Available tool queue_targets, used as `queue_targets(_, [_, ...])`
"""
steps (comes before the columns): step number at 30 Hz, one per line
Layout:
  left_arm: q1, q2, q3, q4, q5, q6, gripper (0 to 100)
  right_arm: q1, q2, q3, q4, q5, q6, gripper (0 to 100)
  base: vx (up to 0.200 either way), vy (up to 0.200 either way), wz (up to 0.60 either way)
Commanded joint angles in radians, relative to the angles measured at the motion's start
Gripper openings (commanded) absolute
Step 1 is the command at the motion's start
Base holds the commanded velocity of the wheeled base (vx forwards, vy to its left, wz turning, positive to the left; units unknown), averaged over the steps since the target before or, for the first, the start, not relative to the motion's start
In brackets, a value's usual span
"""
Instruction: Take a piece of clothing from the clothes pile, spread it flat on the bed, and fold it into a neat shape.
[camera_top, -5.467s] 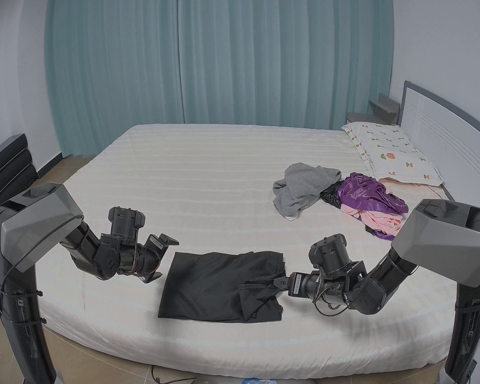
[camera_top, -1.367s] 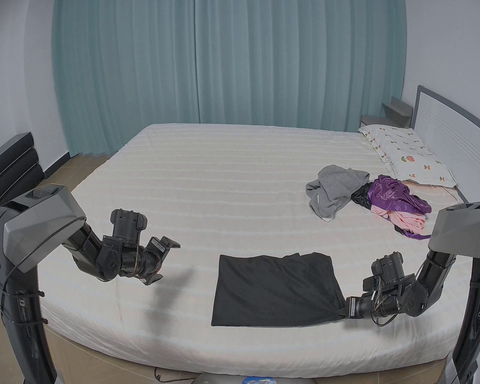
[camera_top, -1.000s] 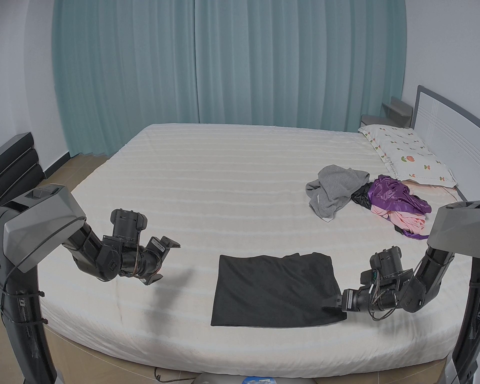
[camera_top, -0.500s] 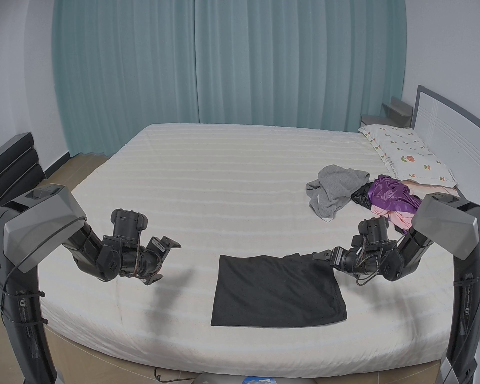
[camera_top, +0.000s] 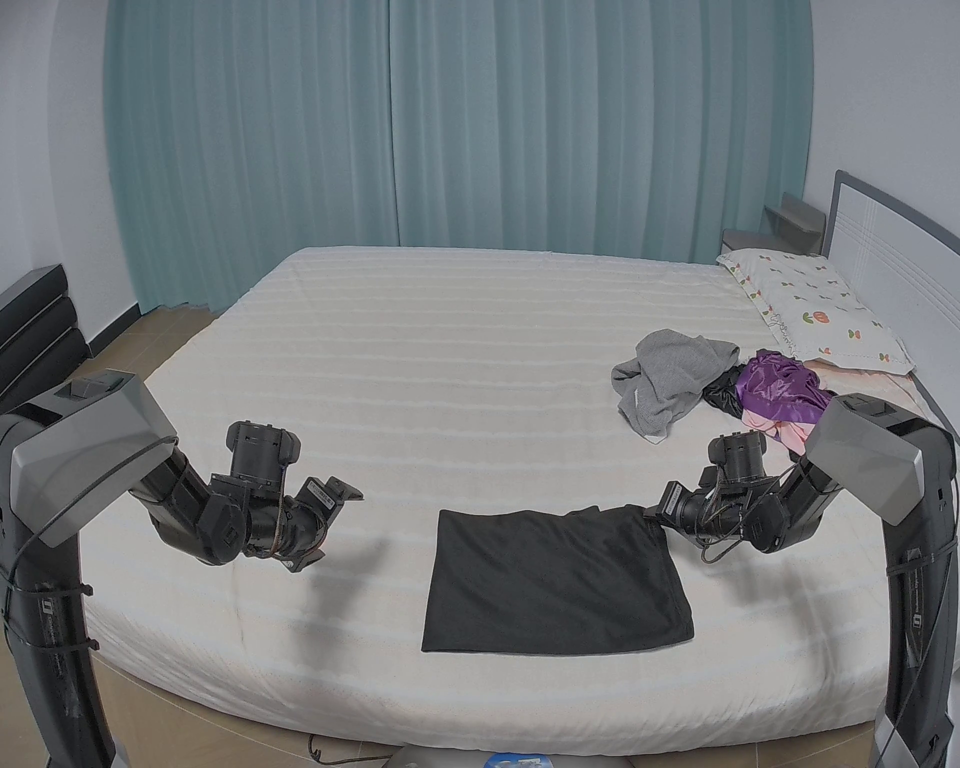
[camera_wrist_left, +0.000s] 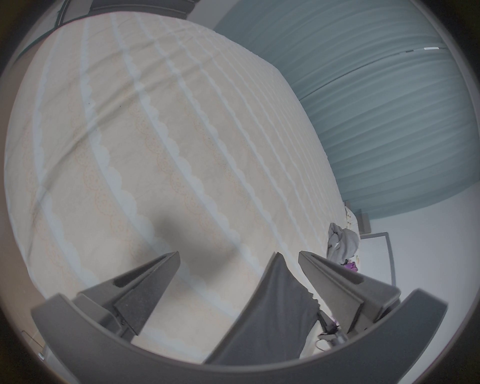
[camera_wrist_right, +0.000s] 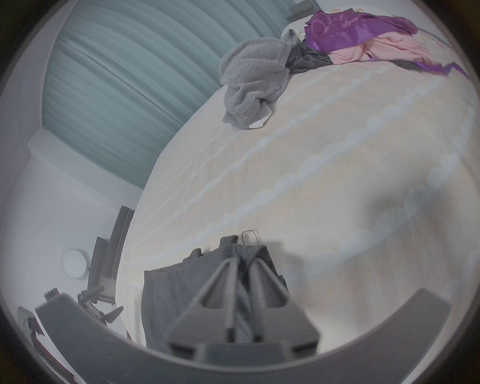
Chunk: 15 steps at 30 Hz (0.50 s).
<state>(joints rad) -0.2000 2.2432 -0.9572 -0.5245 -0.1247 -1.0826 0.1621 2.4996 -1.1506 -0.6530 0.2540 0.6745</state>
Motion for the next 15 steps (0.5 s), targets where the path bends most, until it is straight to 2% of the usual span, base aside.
queue_targets(1, [-0.03,0.026,-0.005,-0.002,0.039,0.026,100,-0.013,0.001,-0.011,-0.007,-0.002,0.034,0,0.0,0.0,0.0])
queue_targets(7, [-0.095,0.061,-0.057,0.0,0.06,0.049,100,-0.032,-0.001,-0.011,-0.008,-0.004,0.039,0,0.0,0.0,0.0])
queue_targets(12, [-0.137,0.151,-0.202,0.012,0.123,0.105,100,-0.035,-0.002,-0.006,-0.01,-0.01,0.039,0,0.0,0.0,0.0])
queue_targets(15, [-0.162,0.19,-0.255,0.012,0.132,0.128,100,-0.041,-0.007,-0.004,-0.016,-0.019,0.04,0,0.0,0.0,0.0])
